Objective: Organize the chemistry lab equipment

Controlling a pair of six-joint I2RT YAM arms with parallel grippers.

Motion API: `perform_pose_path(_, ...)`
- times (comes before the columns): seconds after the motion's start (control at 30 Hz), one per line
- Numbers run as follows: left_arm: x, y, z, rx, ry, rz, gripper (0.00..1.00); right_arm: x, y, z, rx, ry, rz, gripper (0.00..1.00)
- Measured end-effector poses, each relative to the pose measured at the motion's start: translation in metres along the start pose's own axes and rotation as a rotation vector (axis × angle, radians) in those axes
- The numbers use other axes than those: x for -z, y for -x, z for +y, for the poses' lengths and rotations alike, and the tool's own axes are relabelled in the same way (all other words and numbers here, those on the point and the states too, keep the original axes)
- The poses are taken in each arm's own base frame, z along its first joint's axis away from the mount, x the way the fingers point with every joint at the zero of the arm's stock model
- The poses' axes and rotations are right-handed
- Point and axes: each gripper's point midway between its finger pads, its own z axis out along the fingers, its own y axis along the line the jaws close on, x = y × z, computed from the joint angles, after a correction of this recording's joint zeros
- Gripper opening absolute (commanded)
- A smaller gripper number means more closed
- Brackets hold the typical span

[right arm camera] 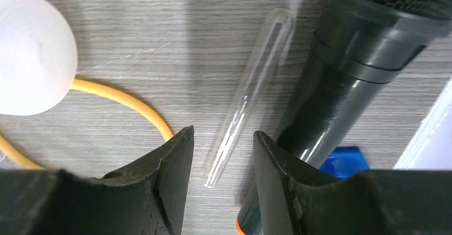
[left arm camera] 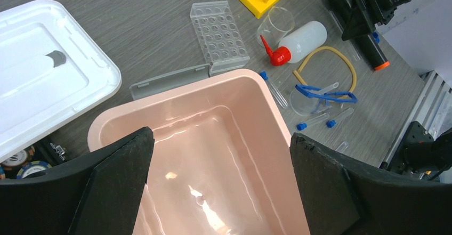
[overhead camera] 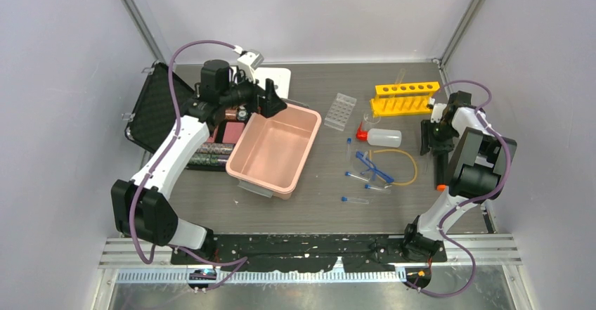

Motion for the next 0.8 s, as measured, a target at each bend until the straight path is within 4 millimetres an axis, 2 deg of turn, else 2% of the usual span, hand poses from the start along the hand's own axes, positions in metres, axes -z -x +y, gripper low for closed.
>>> perform_pose_path(0.33,-0.004,-0.003,0.003,0.022,0.001,0.007,1.0,-0.002,0.005,-0.015,-0.017,-0.097,-0.012,0.39)
perform_pose_path(0.6,-0.004,-0.001,0.002,0.024,0.001,0.005,1.0,-0.02,0.0,-0.006,-0.041,-0.04,0.025,0.31)
perform_pose_path(0.67,-0.004,-0.001,0.002,0.024,0.001,0.004,0.99,-0.02,0.001,-0.002,-0.043,-0.018,0.02,0.22)
perform_pose_path(0.7,-0.004,-0.001,0.002,0.023,0.0,0.004,0.99,-0.021,0.002,0.001,-0.046,-0.006,0.017,0.13)
perform_pose_path(0.8,-0.004,0.0,0.002,0.021,0.0,0.002,1.0,-0.02,0.002,0.009,-0.048,0.037,0.013,0.06)
